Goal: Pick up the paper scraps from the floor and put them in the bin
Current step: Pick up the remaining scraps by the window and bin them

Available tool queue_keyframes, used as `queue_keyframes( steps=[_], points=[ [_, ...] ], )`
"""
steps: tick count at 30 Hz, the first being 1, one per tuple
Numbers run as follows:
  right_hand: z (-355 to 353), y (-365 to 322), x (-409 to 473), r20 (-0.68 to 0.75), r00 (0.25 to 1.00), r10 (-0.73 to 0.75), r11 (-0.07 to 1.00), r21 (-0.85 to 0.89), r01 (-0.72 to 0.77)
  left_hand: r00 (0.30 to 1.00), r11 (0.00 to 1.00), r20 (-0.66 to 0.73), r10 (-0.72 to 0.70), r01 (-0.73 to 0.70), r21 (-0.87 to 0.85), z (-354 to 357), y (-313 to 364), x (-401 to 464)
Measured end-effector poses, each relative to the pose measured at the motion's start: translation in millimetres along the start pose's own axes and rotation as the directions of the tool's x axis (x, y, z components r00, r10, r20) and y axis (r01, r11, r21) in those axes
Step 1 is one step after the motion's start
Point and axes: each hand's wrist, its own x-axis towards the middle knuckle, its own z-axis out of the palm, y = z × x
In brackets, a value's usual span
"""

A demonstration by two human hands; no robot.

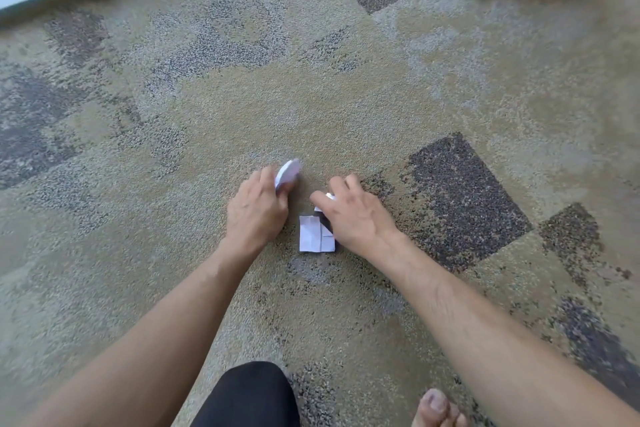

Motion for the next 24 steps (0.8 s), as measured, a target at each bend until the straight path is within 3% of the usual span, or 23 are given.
queue_keyframes(
  steps=[4,8,12,16,22,24],
  points=[
    [2.2,9.0,-6.0,-0.05,0.997,0.061,0.992,0.115,-0.055,1.0,0.991,-0.003,-0.025,0.024,-0.129,-2.1,-0.1,-15.7],
    [6.9,16.5,-14.9,-0.113,0.97,0.217,0.904,0.397,-0.156,0.985,0.931,0.173,0.029,0.036,-0.363,0.2,-3.0,-32.3],
    [3.9,21.6,-27.6,-0.076,0.914,0.399,0.704,0.664,-0.252,0.927,0.983,0.344,0.149,-0.103,-0.151,-1.8,3.2,-37.5],
    [5.5,21.8,-41.9,-0.016,0.869,0.494,0.491,0.831,-0.263,0.928,0.985,0.337,0.157,-0.171,0.013,-1.1,8.3,-40.1],
    [11.0,25.9,-63.4,0.135,0.817,0.56,0.092,0.97,-0.223,0.93,0.994,0.358,0.078,-0.1,0.043,-2.0,17.1,-36.4],
    [10.7,29.0,-68.9,0.155,0.792,0.59,0.015,0.979,-0.203,0.92,0.996,0.385,0.075,-0.053,-0.067,-4.6,24.5,-35.3]
  ],
)
